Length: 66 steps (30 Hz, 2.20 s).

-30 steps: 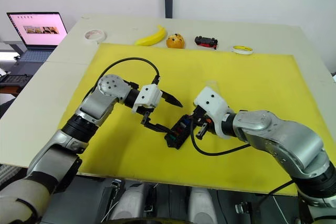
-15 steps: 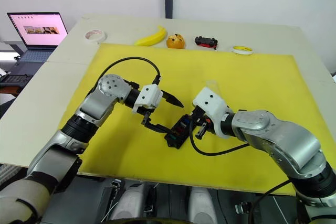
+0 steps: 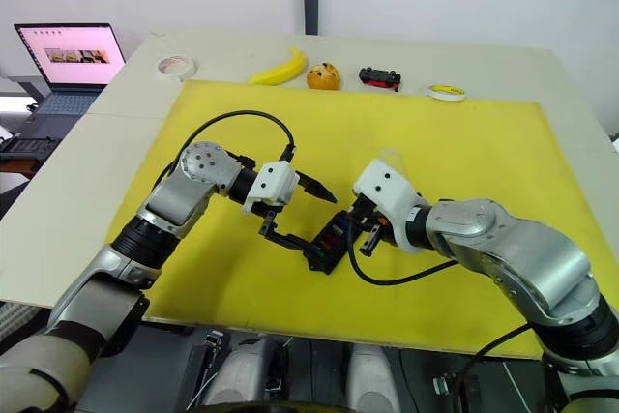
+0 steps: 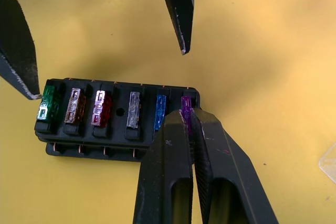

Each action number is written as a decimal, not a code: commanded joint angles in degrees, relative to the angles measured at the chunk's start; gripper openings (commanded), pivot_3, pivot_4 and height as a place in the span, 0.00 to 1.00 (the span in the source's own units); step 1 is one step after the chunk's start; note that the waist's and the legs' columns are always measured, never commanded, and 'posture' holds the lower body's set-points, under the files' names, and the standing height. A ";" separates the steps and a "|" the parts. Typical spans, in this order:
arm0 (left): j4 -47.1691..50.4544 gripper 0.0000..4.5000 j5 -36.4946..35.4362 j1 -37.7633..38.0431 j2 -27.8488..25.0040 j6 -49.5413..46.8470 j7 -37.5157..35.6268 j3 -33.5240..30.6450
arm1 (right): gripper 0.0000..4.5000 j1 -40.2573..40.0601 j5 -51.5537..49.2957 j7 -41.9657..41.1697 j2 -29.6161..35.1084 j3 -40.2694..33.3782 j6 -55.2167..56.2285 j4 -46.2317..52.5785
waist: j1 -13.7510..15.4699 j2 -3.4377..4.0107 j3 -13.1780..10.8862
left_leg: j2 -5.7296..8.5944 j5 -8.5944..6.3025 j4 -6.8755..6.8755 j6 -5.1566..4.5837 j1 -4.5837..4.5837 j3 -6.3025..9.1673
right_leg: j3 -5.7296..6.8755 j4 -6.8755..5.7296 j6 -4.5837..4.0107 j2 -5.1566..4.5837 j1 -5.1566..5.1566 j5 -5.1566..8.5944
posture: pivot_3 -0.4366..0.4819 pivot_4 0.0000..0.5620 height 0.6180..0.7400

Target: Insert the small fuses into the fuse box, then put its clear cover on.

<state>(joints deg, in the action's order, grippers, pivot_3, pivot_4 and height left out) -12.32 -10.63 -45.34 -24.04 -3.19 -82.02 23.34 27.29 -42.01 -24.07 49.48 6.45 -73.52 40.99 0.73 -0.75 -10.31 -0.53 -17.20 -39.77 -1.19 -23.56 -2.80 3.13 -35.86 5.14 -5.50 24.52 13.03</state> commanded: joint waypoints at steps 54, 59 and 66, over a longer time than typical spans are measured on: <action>1.57 0.99 0.49 -1.18 0.08 0.54 0.45 -1.10 | 0.00 3.24 3.67 -2.72 -1.02 -0.94 -3.14 1.04 | -0.01 0.00 0.00 | 0.00 -0.03 -0.15 -0.05 -0.01 -0.01 | -0.01 -0.13 0.01 0.00 0.00 0.01 | 0.48 0.27 1.00; 1.57 0.99 0.48 -1.20 0.12 0.46 0.52 -1.12 | 0.00 2.95 4.27 -2.87 -0.86 -0.28 -2.77 0.92 | 0.00 0.00 0.00 | 0.00 -0.03 -0.15 -0.05 -0.01 -0.01 | -0.01 -0.13 0.01 0.00 0.00 0.01 | 0.48 0.27 1.00; 2.14 0.99 0.38 -1.25 0.11 -0.02 0.69 -1.16 | 0.00 2.68 4.53 -2.79 -1.27 0.48 -2.66 0.73 | -0.01 0.00 0.00 | 0.00 -0.03 -0.15 -0.05 -0.01 0.00 | -0.01 -0.13 0.01 0.00 0.00 0.01 | 0.48 0.27 1.00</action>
<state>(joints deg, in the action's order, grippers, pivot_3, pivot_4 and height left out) -12.30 -9.97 -45.40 -24.07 -3.26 -81.60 23.34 29.69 -38.31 -26.85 48.34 7.11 -76.88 40.88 0.72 -0.75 -10.31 -0.53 -17.23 -39.93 -1.24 -23.57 -2.80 3.12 -35.99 5.14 -5.51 24.52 13.04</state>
